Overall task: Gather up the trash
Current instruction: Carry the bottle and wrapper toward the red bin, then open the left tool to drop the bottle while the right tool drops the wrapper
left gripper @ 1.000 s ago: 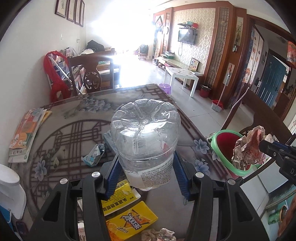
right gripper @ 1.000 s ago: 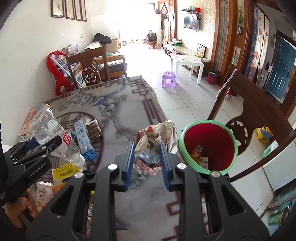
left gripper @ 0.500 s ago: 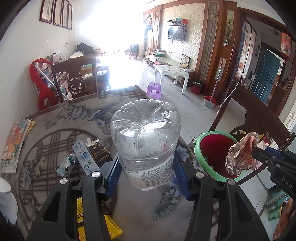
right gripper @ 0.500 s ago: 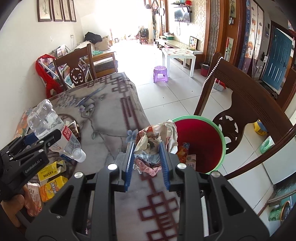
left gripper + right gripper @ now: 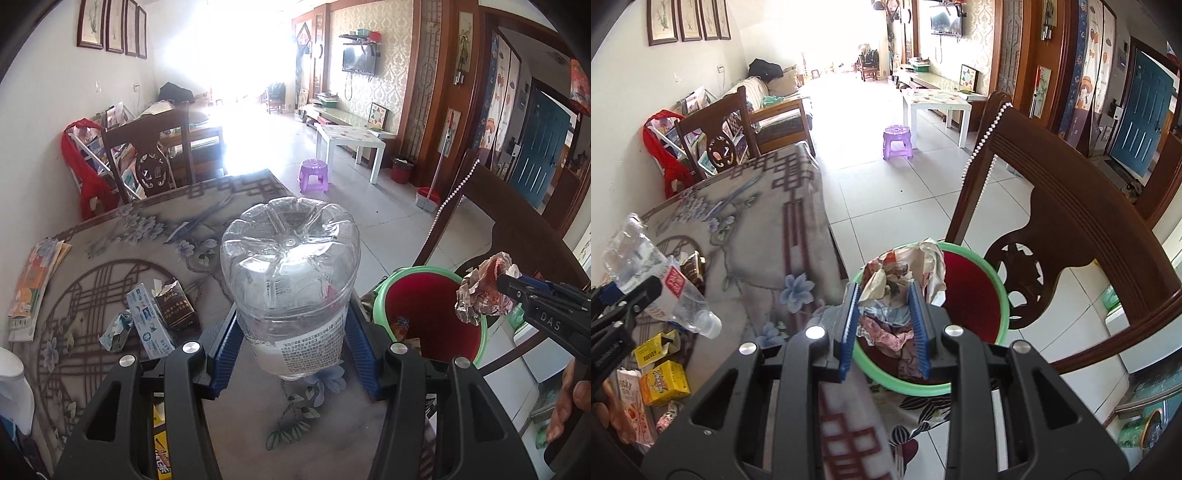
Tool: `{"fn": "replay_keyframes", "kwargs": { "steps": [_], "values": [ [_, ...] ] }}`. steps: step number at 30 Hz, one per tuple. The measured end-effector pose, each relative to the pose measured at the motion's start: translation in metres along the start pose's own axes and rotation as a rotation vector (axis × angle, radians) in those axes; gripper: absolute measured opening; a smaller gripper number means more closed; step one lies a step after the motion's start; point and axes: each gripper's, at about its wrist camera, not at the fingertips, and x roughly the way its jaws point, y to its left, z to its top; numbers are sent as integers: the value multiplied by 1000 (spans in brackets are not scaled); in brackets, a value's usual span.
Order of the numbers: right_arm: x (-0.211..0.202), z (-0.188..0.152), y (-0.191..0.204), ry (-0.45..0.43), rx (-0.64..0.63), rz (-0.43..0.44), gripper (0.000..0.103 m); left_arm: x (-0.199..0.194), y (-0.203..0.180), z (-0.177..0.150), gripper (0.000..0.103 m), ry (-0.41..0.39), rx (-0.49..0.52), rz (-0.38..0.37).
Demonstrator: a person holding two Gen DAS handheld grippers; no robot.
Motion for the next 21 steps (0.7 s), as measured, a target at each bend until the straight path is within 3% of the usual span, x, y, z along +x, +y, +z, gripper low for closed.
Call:
{"fn": "replay_keyframes", "kwargs": {
  "steps": [13, 16, 18, 21],
  "values": [
    [41, 23, -70, 50, 28, 24, 28, 38, -78, 14, 51, 47, 44, -120],
    [48, 27, -82, 52, 35, 12, 47, 52, -96, 17, 51, 75, 40, -153],
    [49, 28, -91, 48, 57, -1, 71, 60, -107, 19, 51, 85, 44, -175],
    [47, 26, -103, 44, 81, -11, 72, 71, -126, 22, 51, 100, 60, -222]
  ]
}}
